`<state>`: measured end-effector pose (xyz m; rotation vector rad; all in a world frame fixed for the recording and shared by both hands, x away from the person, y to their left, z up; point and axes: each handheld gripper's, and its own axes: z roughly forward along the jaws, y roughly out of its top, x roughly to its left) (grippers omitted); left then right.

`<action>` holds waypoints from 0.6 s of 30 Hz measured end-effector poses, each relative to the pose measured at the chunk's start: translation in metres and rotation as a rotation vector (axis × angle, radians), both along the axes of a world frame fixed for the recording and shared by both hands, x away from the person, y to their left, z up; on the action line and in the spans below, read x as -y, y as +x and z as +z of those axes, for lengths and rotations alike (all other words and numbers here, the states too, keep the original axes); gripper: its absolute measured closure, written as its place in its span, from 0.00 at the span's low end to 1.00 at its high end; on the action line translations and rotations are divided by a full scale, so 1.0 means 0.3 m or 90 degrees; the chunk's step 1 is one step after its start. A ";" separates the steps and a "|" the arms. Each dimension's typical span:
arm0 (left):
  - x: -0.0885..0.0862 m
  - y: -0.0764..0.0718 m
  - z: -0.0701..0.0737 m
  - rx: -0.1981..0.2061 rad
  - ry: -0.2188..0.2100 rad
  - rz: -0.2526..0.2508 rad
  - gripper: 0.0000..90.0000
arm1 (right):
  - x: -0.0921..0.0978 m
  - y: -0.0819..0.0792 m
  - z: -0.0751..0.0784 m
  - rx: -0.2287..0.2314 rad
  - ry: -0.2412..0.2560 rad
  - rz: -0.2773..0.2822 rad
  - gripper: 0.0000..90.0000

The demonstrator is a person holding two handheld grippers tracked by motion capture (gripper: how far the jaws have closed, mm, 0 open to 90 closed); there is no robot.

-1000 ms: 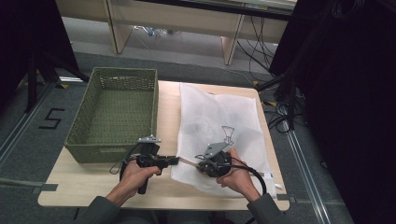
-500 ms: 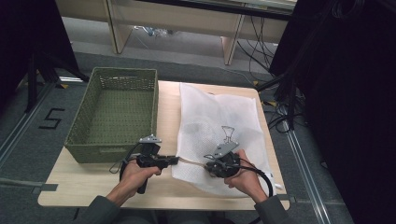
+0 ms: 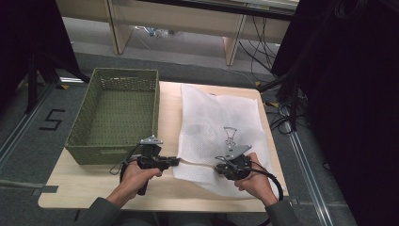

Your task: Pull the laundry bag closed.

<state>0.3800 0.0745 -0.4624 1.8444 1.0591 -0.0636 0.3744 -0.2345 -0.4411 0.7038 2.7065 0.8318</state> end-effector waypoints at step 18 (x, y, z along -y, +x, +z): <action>-0.006 -0.002 0.000 0.004 0.008 0.002 0.95 | 0.142 -0.018 -0.001 -0.004 -0.004 -0.058 0.92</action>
